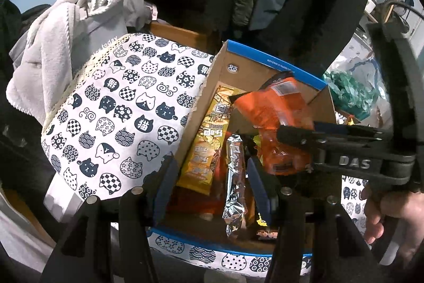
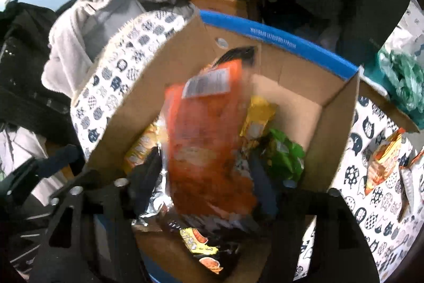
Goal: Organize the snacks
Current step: 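Open left tool to drop the silver packet while right tool lowers orange bag into box, then withdraw both tools from the box toward the loose snacks on the tablecloth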
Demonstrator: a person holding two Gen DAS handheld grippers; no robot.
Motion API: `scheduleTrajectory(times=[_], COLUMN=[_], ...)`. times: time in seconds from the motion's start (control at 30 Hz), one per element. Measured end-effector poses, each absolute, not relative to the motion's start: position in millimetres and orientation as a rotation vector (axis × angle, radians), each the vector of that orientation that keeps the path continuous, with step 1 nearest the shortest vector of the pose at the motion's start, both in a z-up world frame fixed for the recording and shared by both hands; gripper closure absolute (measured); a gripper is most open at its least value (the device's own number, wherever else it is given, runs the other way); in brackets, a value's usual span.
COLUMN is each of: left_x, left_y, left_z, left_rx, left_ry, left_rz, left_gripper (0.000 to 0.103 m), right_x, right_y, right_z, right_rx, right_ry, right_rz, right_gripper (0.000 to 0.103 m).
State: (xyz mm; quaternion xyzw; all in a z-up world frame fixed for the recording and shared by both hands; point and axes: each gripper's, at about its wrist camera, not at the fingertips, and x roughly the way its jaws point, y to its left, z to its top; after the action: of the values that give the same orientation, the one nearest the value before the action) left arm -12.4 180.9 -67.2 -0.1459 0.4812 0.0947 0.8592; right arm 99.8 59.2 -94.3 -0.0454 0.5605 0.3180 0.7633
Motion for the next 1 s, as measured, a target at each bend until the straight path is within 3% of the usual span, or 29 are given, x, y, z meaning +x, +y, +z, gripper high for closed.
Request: scheduleTrajectory(times=[0.63,0.73,1.0], left_x=[-6.6,-6.3,-4.7], left_y=[125.5,111.4,71.5], left_z=[-47.4,-42.9,-36.6], left_rx=[-0.235,-0.216,-0.156], left_ry=[0.977,0.969,0.97], left_rz=[0.088,0.07,0.007], left_gripper=[0.042,0.032,0.026], right_x=[64.3,57.1,46.4], right_y=[-18.2,-35.0,-87.3], right_z=[-32.0,-30.5,-29.7], right_rx=[-0.151,-0.16,-0.133], right_ry=[1.012,1.005,1.002], right_rz=[0.593,0.579,0.527], right_gripper=[0.026,0.026,0.026])
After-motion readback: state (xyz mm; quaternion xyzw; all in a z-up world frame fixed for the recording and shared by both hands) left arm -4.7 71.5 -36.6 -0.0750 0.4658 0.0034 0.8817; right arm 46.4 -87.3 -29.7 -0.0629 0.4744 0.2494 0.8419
